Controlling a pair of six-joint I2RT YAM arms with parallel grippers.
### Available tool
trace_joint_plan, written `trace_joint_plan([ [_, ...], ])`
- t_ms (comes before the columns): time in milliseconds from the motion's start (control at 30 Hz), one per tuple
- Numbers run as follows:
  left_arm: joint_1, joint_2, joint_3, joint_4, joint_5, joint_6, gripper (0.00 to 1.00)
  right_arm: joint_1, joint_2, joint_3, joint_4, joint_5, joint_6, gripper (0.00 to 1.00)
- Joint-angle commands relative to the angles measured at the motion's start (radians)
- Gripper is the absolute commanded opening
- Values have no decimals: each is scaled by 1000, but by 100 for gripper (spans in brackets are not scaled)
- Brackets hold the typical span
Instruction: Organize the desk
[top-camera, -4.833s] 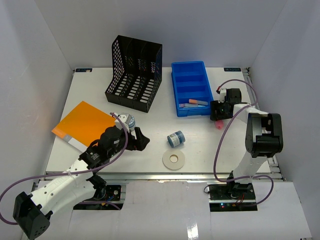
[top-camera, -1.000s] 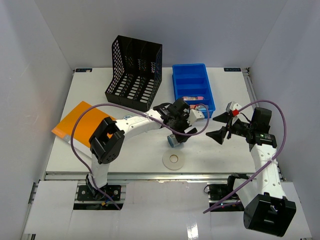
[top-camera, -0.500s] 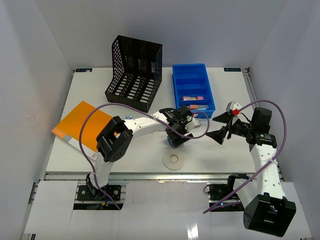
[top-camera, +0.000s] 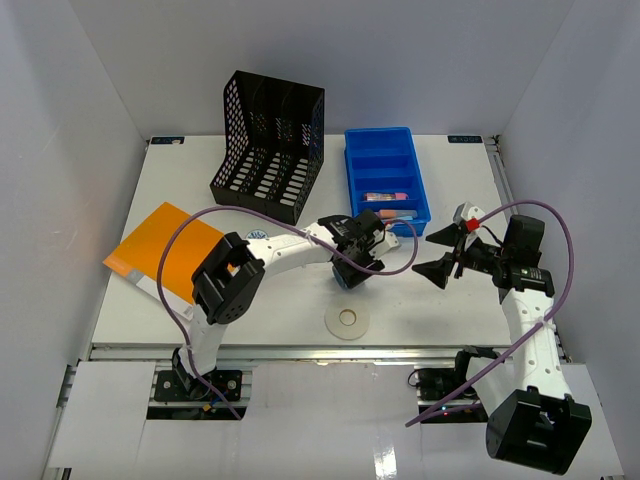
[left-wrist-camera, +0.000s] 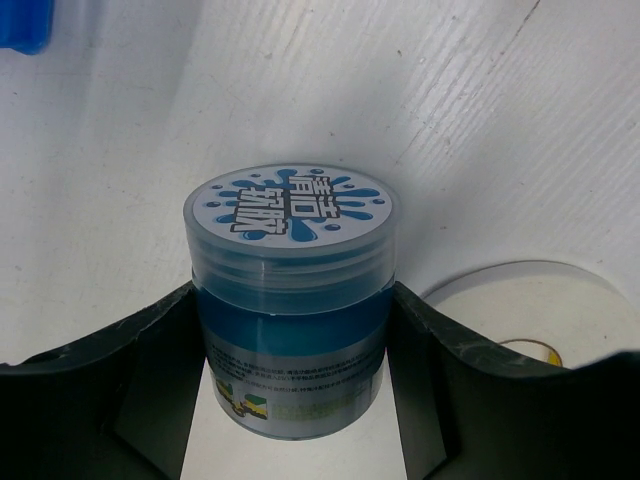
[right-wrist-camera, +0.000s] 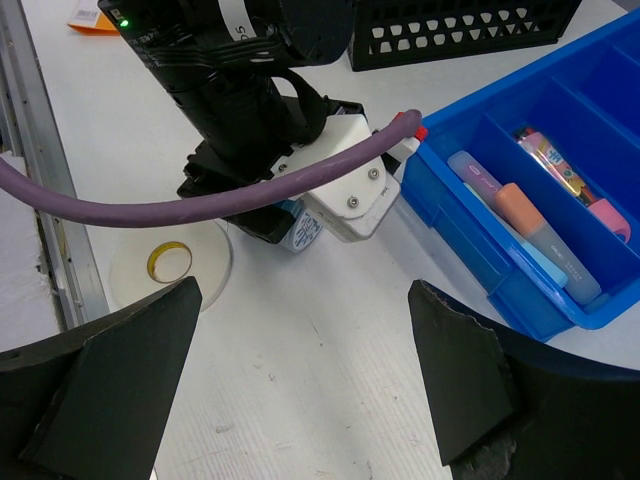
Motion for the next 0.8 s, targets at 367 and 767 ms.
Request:
trace_joint_plan([
  [367, 101, 85, 612, 26, -29, 304, 12, -24, -12, 6, 10, -42, 32, 90],
  [767, 228, 327, 729, 606, 118, 509, 13, -30, 69, 13, -22, -68, 22, 90],
])
